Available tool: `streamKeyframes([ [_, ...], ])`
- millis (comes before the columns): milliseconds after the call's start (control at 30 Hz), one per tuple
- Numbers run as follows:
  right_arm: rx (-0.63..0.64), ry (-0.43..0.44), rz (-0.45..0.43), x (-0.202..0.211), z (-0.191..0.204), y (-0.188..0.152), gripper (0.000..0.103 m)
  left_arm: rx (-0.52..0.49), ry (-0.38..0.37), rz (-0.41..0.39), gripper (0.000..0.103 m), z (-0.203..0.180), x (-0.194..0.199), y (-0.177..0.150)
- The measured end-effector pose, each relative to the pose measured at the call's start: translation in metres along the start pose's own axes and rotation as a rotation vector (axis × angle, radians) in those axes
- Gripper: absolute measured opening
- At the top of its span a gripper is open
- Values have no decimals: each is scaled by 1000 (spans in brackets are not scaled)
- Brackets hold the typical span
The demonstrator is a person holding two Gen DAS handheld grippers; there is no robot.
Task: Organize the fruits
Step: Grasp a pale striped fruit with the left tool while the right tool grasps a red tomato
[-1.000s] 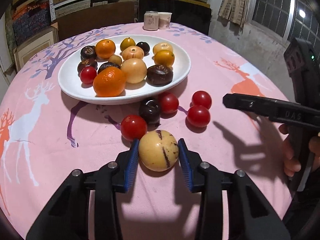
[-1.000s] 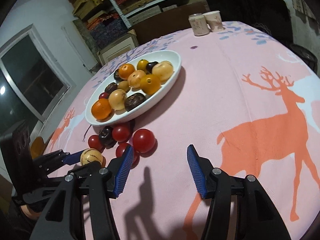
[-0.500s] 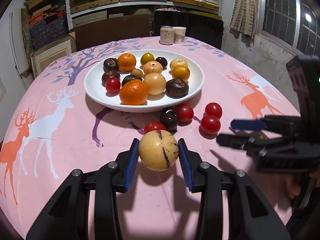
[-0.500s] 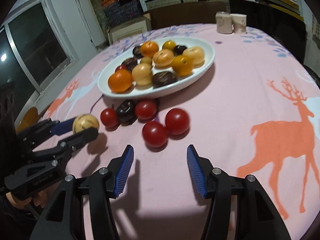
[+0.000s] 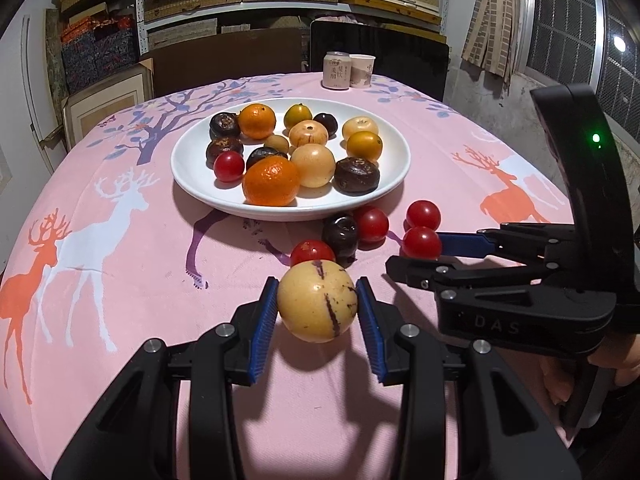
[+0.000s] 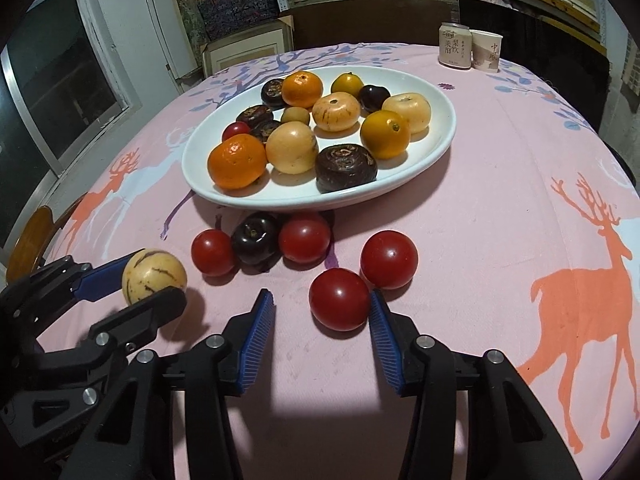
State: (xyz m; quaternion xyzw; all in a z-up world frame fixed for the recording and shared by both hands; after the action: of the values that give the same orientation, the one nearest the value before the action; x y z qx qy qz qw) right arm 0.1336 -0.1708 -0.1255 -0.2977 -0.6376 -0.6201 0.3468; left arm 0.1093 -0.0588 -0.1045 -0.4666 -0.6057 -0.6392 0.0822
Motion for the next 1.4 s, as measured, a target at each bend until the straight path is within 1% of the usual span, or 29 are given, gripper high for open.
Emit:
streamKeyframes([
  [33,0,-7,-1,0,-1,0,42,0,0,0,38,0,0,0],
  [67,2,-14,-2,0,-2,0,32,0,0,1,38,0,0,0],
  [100,5,-14,-1,0,-3,0,29,1,-1,0,38,0,0,0],
  [233,-8,10,-3,4,-6,-2,29,9,-6,-2,38,1,0,0],
  [367,-4,31,-25,13,-5,-7,29,22,-11,-7,38,2,1,-1],
  [667,20,32,-67,33,-7,-21,29,19,-17,-13,38,-1,6,-4],
  [933,-29,33,-97,47,-24,-20,29,15,-16,-1,38,-3,11,-11],
  [1000,-34,32,-107,51,-27,-16,29,13,-10,-18,38,-1,17,-5],
  [1133,-23,38,-136,61,-29,2,29,8,-9,-60,38,7,32,21],
  [1267,-8,50,-186,71,-29,42,29,0,-7,-93,38,19,34,58],
  [1367,13,62,-208,70,-24,74,29,0,-9,-101,38,29,23,87],
  [1400,17,65,-209,67,-23,84,29,-3,5,-99,38,33,17,96],
])
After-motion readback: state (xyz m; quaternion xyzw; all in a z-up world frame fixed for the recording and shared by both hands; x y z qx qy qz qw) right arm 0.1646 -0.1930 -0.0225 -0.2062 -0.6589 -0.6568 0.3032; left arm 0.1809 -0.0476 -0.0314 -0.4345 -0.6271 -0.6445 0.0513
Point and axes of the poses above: each gripper's, at about its wrist camera, not at the fingertips, and x roughly against the way its jaws point, z to its left, y to its top, the point moved 6 cm from there along -x, roughly the way its jaws point, and after that the axes turned 12 degrees about -y, right-handed, at the moved point
